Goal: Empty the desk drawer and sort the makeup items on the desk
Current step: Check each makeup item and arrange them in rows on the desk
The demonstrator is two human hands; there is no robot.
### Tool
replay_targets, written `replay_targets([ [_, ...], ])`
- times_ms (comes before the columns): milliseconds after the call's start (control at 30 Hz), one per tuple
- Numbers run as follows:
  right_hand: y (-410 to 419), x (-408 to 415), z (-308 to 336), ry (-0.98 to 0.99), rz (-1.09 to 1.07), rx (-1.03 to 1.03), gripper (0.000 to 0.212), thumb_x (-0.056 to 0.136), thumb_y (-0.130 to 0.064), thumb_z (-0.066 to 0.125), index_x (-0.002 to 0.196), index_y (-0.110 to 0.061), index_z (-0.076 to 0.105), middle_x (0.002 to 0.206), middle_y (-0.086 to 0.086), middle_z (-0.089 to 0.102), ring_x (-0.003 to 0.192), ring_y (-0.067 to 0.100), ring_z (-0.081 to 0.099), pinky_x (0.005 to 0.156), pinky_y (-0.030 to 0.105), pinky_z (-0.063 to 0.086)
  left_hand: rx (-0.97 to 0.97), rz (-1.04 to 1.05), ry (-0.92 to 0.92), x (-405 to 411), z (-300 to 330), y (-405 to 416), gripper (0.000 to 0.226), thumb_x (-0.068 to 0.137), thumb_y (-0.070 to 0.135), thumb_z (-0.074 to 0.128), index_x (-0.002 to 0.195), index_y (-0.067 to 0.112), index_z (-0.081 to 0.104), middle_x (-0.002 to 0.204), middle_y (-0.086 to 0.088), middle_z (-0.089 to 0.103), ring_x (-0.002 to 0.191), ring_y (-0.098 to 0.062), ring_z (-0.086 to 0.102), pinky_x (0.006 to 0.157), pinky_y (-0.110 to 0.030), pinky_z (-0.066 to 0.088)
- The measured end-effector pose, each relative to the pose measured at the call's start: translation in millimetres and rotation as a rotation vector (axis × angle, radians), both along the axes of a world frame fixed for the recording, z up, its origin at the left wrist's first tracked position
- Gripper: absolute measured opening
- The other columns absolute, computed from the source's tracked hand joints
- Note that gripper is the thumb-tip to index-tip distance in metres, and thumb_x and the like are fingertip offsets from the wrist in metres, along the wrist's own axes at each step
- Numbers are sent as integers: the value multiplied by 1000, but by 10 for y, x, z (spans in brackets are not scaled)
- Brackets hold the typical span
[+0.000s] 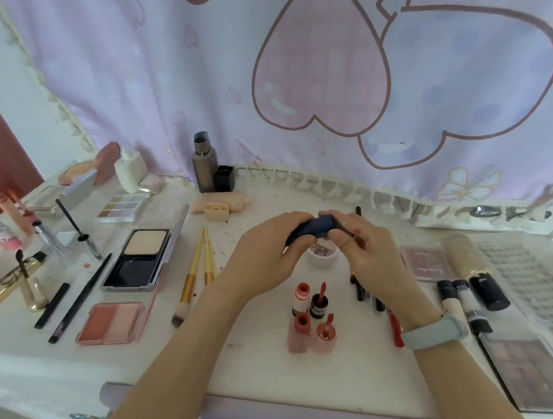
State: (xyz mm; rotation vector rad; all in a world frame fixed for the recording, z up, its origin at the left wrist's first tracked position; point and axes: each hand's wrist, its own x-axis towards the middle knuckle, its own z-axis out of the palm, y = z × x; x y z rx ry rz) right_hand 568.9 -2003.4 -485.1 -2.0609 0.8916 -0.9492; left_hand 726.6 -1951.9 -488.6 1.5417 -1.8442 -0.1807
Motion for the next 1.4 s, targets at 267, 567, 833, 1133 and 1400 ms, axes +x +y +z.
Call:
replay_targets([
  [267, 9, -3, -51, -58, 11, -44, 23, 90, -16, 51, 106, -32, 54, 97, -10, 59, 78, -5, 53, 70, 8, 41, 27, 22, 81, 40, -55, 69, 31, 90, 30, 55, 121, 27, 52, 79, 25, 49, 74, 12, 50, 66, -1, 35],
  [567, -26, -145, -9, -550, -174, 364, 28, 97, -9, 41, 96, -22, 66, 71, 1, 62, 63, 13, 51, 64, 26, 42, 187, 51, 716, 49, 4, 70, 20, 95, 13, 47, 114, 18, 48, 101, 18, 65, 89, 3, 55, 75, -14, 44],
  [833, 14, -224, 29, -559, -102, 576, 7, 89, -6, 52, 85, -11, 56, 76, 2, 72, 75, 18, 58, 62, 19, 49, 388, 84, 785, 84, -16, 124, 23, 85, 8, 62, 97, 27, 62, 93, 11, 65, 79, -4, 65, 74, -17, 53],
  [1133, 102, -282, -41, 8, 2, 334, 25, 91, -5, 50, 110, -21, 52, 91, -6, 68, 77, -2, 66, 74, 13, 52, 410, 108, 500, 52, -12, 157, 21, 80, 18, 69, 91, 34, 60, 83, 21, 61, 80, 4, 58, 64, -9, 37],
  [1400, 109, -221, -9, 364, 6, -81, 27, 85, -20, 62, 104, -34, 47, 90, -28, 50, 88, -5, 48, 73, 9, 36, 439, 25, 396, 65, 25, 184, 23, 79, 13, 69, 91, 31, 61, 80, 23, 61, 66, 15, 59, 59, 1, 40],
])
